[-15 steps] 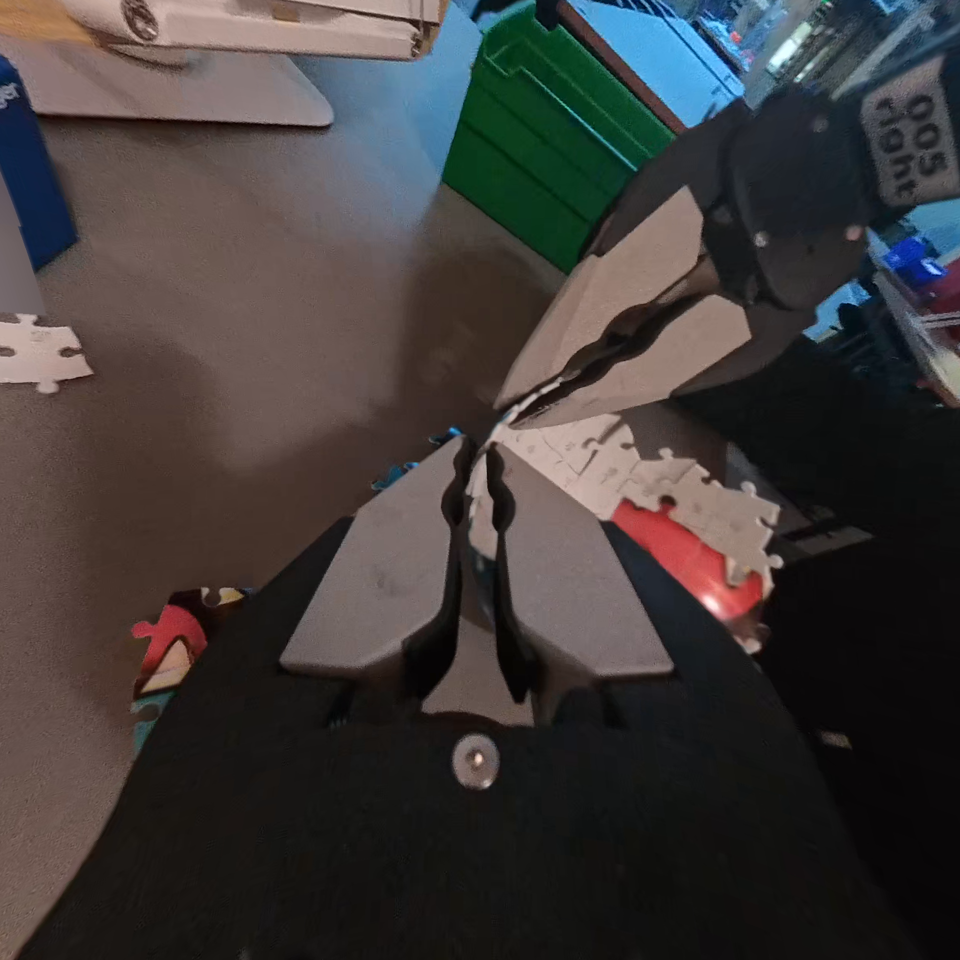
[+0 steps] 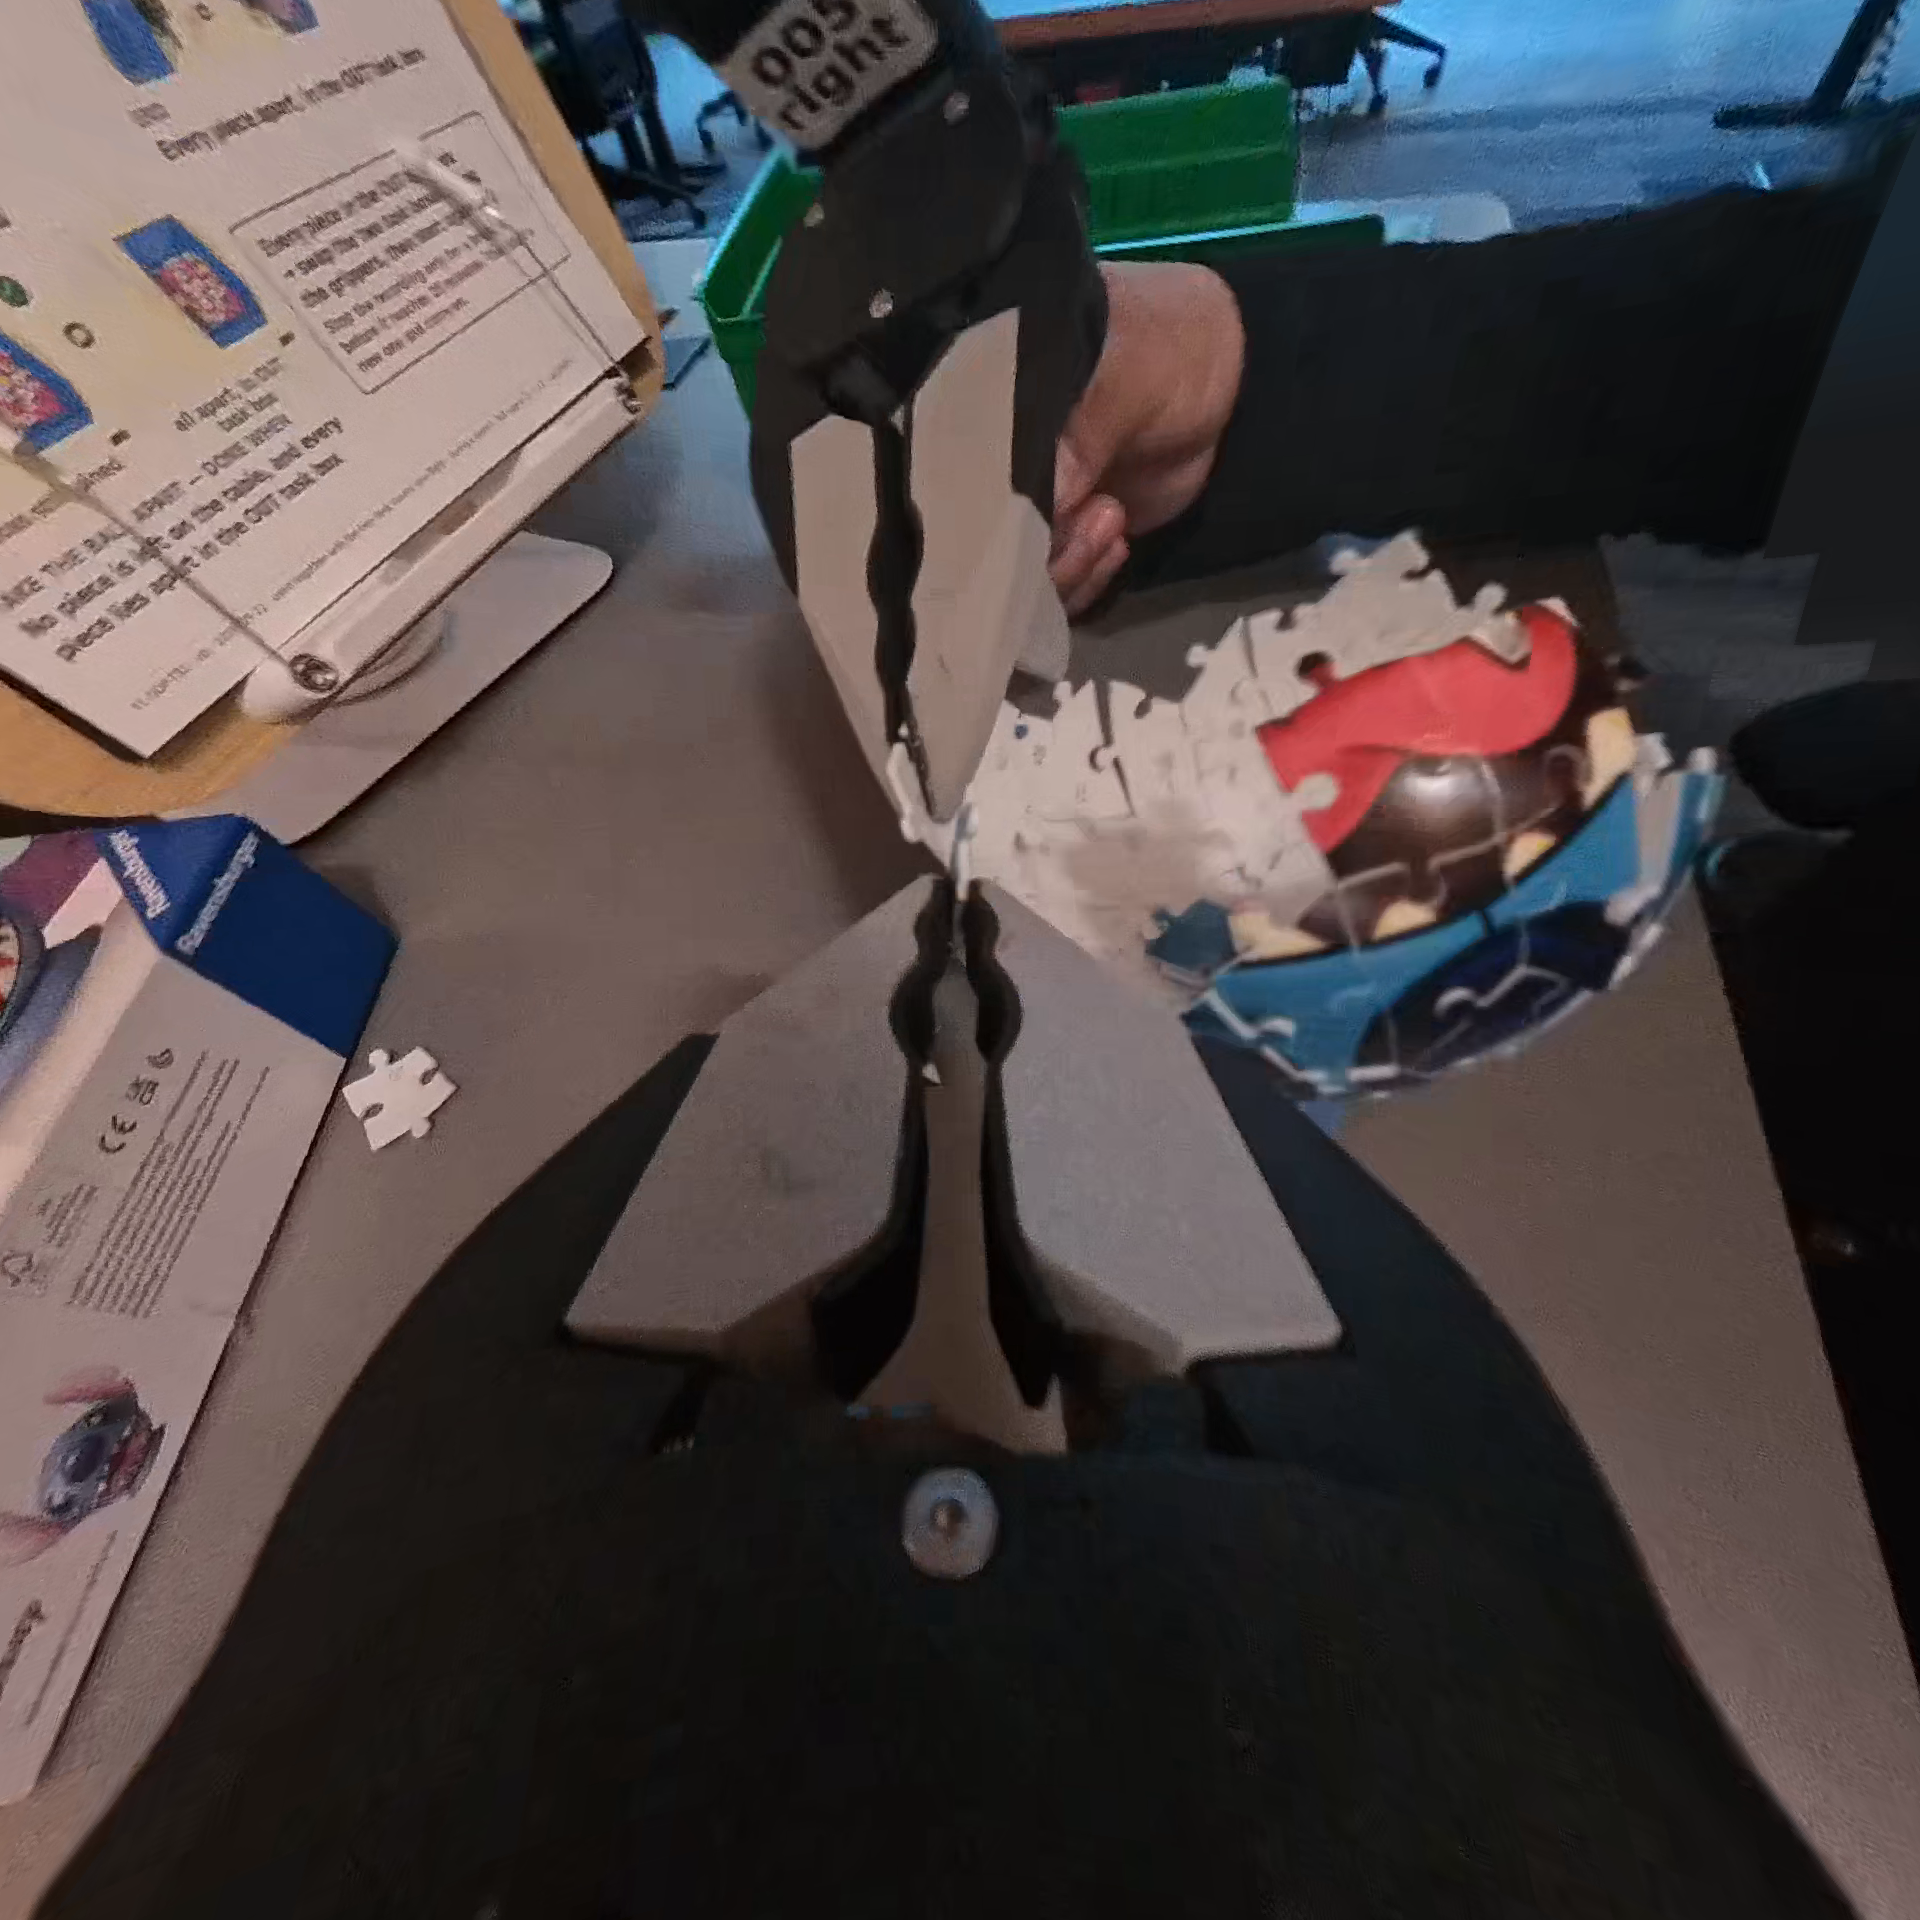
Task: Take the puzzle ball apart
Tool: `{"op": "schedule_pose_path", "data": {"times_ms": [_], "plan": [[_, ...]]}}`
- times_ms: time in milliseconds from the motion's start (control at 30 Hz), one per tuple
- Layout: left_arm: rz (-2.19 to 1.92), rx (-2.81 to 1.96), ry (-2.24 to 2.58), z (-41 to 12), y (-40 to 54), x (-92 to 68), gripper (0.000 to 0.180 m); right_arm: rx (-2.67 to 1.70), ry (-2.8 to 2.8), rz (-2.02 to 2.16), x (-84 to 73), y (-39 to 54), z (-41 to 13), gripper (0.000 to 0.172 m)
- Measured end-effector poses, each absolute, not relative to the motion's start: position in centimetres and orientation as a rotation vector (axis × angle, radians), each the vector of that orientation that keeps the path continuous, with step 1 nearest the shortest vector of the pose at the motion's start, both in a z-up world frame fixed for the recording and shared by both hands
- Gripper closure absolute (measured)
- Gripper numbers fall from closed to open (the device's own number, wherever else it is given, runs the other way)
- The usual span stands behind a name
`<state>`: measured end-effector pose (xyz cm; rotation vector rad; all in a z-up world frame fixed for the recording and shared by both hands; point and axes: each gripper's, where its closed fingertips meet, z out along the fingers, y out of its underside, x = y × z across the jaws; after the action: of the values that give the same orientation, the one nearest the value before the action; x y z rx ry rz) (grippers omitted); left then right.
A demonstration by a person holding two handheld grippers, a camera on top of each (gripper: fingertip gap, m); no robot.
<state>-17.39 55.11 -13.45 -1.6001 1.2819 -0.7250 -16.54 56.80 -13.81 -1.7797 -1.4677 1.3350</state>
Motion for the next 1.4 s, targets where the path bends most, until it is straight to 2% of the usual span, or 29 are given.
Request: {"op": "schedule_pose_path", "data": {"times_ms": [167,367,400,467,567,667,767,833,900,967,1000,1033,1233,1367,1400], "plan": [[-0.846,-1.676,1.090,-12.9,56.0,-19.6,0.180,-1.766,-1.457,1.272,-16.1,57.3,-13.9,0.172],[-0.826,-2.119,0.874,-18.4,58.4,-24.0,0.180,-1.761,-1.517,1.103,-16.9,57.4,-14.8,0.172],[-0.866,-2.164,0.849,-19.0,58.4,-24.5,0.178,-1.761,-1.529,1.049,-17.0,57.4,-15.0,0.172],[-0.848,-2.243,0.790,-20.2,58.9,-26.1,0.158,-1.774,-1.538,0.949,-17.2,57.5,-15.6,0.170],[-0.643,-2.298,0.754,-21.5,60.0,-29.7,0.156,-1.789,-1.559,0.890,-17.8,56.9,-16.0,0.172],[-0.649,-2.304,0.768,-21.4,59.4,-30.8,0.142,-1.809,-1.552,0.789,-18.3,57.3,-16.6,0.170],[-0.616,-2.285,0.839,-22.0,59.8,-30.1,0.140,-1.791,-1.561,0.810,-19.0,57.2,-16.5,0.164],[-0.597,-2.308,0.895,-23.2,60.3,-29.2,0.137,-1.782,-1.561,0.871,-19.3,57.0,-16.1,0.152],[-0.663,-2.276,0.916,-23.0,60.7,-27.8,0.143,-1.782,-1.550,0.897,-19.2,57.0,-16.0,0.148],[-0.711,-2.277,0.977,-23.2,60.3,-27.2,0.165,-1.786,-1.533,0.890,-18.8,57.4,-15.9,0.147],[-0.719,-2.264,1.014,-23.2,60.0,-27.0,0.167,-1.785,-1.522,0.885,-18.5,57.7,-15.8,0.146],[-0.717,-2.254,1.058,-23.2,59.7,-26.9,0.180,-1.784,-1.507,0.883,-18.3,58.1,-15.6,0.146],[-0.274,-2.108,1.211,-23.5,61.1,-28.6,0.180,-1.816,-1.427,0.950,-17.9,61.1,-13.5,0.144],[-0.444,-2.167,1.151,-22.5,59.2,-28.4,0.179,-1.800,-1.539,0.959,-19.2,60.7,-13.1,0.136],[-0.511,-2.161,1.128,-21.9,58.5,-27.8,0.157,-1.790,-1.598,0.951,-19.6,60.4,-13.3,0.134]]}}
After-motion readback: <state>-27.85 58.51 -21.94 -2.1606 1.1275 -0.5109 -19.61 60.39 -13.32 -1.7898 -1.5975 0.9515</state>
